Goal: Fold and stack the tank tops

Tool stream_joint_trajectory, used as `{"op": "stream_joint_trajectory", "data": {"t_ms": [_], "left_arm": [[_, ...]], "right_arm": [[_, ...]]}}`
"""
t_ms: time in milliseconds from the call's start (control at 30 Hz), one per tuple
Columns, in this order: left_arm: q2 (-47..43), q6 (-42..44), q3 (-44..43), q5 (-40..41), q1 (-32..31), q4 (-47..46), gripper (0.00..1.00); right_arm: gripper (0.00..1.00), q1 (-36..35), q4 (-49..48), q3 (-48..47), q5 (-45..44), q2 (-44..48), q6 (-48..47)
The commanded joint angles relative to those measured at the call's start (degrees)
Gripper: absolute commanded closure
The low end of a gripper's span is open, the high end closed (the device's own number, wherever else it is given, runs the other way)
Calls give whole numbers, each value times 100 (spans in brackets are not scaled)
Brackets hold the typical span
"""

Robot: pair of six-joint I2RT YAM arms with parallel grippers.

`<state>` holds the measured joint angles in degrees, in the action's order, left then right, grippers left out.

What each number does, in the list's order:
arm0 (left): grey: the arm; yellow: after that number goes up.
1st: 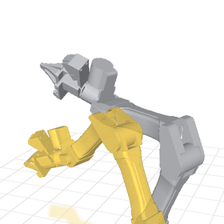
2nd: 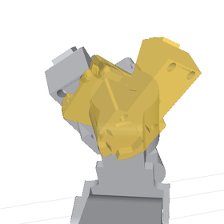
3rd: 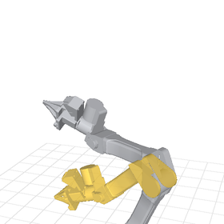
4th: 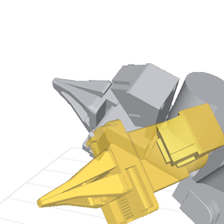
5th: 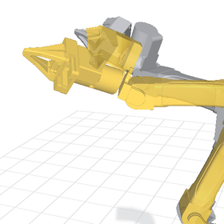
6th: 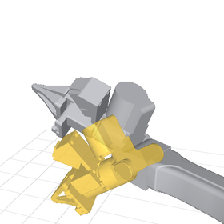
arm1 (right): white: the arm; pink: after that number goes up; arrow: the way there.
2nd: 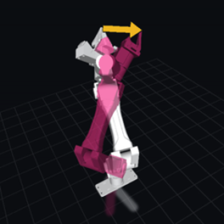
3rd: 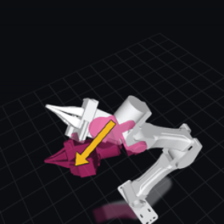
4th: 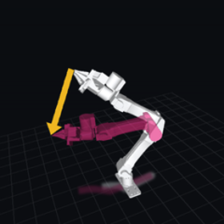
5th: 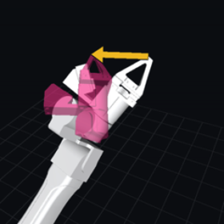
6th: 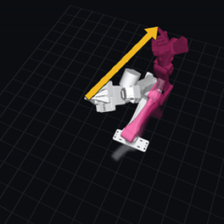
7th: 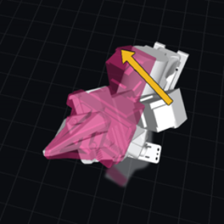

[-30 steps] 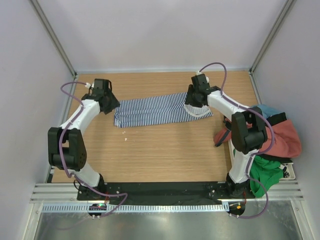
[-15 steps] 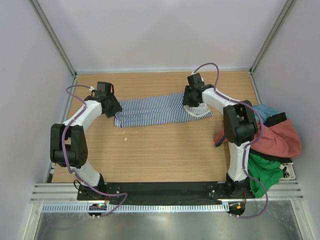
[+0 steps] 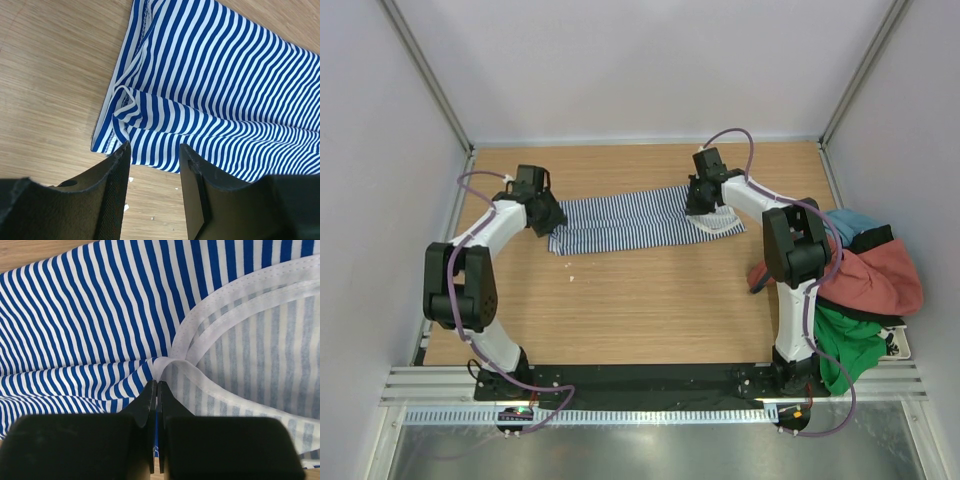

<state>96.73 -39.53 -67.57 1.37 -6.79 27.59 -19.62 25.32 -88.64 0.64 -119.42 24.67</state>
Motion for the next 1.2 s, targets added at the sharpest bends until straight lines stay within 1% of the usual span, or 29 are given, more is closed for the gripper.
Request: {"op": "stream_joint_trajectory", "data": {"t_ms": [0, 100, 267, 333, 400, 467, 600, 667, 733, 1000, 1133, 1167], "left_arm": [[100, 147, 34, -84, -33, -167, 55], [180, 200, -19, -14, -25, -149, 56], [250, 261, -98, 346, -25, -70, 57], [329, 261, -151, 434, -25, -61, 60], [434, 227, -212, 514, -16, -52, 65], [505, 183, -248, 540, -24, -70, 66], [628, 77, -309, 566, -24, -184, 66], [593, 16, -274, 549, -24, -263, 65], [444, -37, -152, 505, -24, -333, 62], [-136, -424, 481, 514, 90, -957, 60], [-14, -521, 385, 452, 99, -949, 67], [47, -538, 350, 452, 99, -940, 68]], "right_arm": [[99, 10, -106, -57, 243, 226, -41], [99, 2, -141, 22, 270, 305, -32], [99, 10, -150, 93, 234, 410, -14], [99, 19, -159, 119, 261, 428, -6], [99, 10, -168, 128, 261, 454, -14], [99, 19, -168, 154, 269, 489, -6], [99, 19, -203, 233, 305, 542, -6], [99, 10, -203, 251, 305, 560, -6], [99, 10, -203, 268, 287, 577, -14], [99, 10, -221, 268, 314, 569, 3], [99, 10, -212, 268, 331, 560, 3], [99, 10, -212, 268, 340, 560, 3]]}}
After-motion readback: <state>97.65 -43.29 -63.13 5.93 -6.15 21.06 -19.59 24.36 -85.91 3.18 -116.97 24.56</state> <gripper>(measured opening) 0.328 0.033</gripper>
